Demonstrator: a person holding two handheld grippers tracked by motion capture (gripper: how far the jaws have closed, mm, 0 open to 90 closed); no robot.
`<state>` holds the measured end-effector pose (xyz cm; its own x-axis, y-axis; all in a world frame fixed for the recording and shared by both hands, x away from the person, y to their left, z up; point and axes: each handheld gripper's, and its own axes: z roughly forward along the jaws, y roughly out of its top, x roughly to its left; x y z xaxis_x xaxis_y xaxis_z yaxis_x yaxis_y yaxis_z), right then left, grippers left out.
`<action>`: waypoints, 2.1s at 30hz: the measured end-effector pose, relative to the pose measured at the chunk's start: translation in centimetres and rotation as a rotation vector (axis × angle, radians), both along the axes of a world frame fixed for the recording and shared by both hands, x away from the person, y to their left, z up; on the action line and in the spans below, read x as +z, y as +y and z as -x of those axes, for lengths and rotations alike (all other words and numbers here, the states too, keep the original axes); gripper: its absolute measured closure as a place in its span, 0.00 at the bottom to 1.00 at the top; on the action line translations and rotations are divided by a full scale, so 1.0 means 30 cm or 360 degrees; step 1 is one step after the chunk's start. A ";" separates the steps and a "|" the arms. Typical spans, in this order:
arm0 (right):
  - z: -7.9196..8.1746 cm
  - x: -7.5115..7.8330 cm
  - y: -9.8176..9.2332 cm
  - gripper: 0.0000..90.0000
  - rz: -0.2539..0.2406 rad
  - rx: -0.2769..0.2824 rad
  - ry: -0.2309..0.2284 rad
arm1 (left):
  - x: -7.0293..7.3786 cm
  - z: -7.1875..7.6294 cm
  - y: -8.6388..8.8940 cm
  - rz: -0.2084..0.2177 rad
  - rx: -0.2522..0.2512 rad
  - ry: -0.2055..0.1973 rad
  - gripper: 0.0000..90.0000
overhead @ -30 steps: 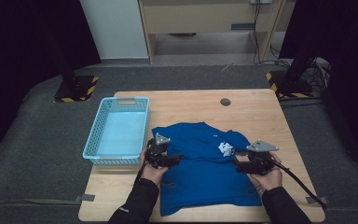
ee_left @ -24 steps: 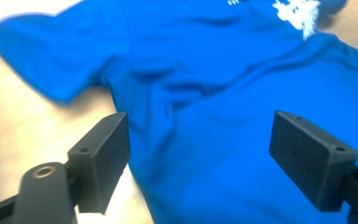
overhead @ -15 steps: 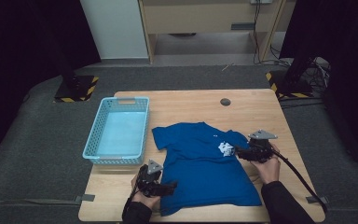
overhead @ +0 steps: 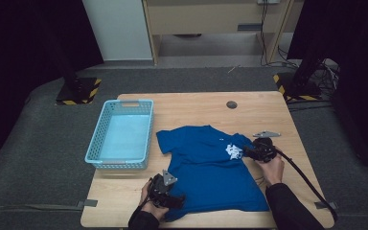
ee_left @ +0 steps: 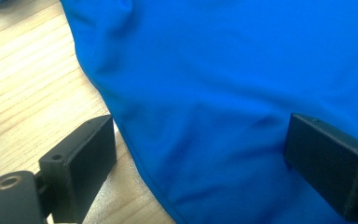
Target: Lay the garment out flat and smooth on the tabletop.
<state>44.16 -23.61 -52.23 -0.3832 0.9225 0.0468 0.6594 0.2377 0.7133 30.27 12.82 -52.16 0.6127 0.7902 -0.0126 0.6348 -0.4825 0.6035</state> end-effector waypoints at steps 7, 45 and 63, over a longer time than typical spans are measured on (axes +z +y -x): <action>-0.024 0.060 -0.013 0.90 -0.0087 -0.0010 0.0005 | -0.001 -0.006 0.004 -0.0001 -0.0031 0.0007 0.08; -0.030 0.171 0.247 0.46 -0.0234 0.0321 -0.0181 | -0.005 -0.015 -0.003 -0.0009 -0.0068 0.0019 0.02; -0.058 0.056 0.293 0.94 -0.0128 0.0277 -0.0046 | -0.007 -0.015 -0.004 -0.0005 -0.0069 0.0014 0.02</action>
<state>45.90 -14.82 -50.56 -0.5386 0.8361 0.1045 0.5924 0.2876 0.7525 30.73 12.70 -52.35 0.6464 0.7628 -0.0161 0.6185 -0.5116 0.5964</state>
